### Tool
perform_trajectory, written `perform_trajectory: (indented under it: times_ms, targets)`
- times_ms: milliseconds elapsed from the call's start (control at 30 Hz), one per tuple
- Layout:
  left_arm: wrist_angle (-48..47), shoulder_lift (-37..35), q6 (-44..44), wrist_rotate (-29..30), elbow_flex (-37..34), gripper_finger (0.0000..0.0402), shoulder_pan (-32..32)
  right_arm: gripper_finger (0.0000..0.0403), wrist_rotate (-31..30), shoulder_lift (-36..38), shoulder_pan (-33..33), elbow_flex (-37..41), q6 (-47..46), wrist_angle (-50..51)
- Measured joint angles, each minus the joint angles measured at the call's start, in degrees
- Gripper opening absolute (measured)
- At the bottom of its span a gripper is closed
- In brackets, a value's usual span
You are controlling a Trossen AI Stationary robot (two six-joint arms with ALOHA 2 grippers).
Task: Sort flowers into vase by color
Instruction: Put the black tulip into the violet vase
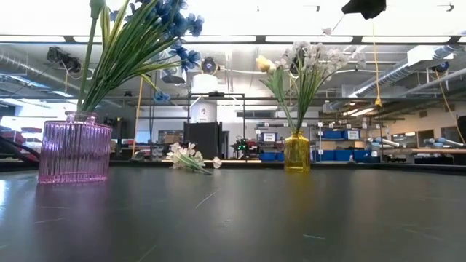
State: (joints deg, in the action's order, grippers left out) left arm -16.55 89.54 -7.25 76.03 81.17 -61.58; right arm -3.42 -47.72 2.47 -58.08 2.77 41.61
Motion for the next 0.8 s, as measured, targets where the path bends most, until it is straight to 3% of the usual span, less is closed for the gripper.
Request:
perform_trajectory:
  times_ms: [167, 533, 800]
  targets:
    - [-1.07, -0.02, 1.04, 13.84, 0.00, 0.0020, -2.87, 0.0190, 0.02, 0.00, 0.01, 0.00, -0.01, -0.57]
    - [-9.43, -0.44, -4.98, 14.08, 0.00, 0.0020, -3.15, 0.0190, 0.07, 0.00, 0.01, 0.00, -1.51, -0.94]
    - [-33.12, -0.44, -28.98, 13.92, 0.00, 0.0020, -3.26, 0.0190, 0.48, 0.00, 0.01, 0.00, -1.54, -0.97]
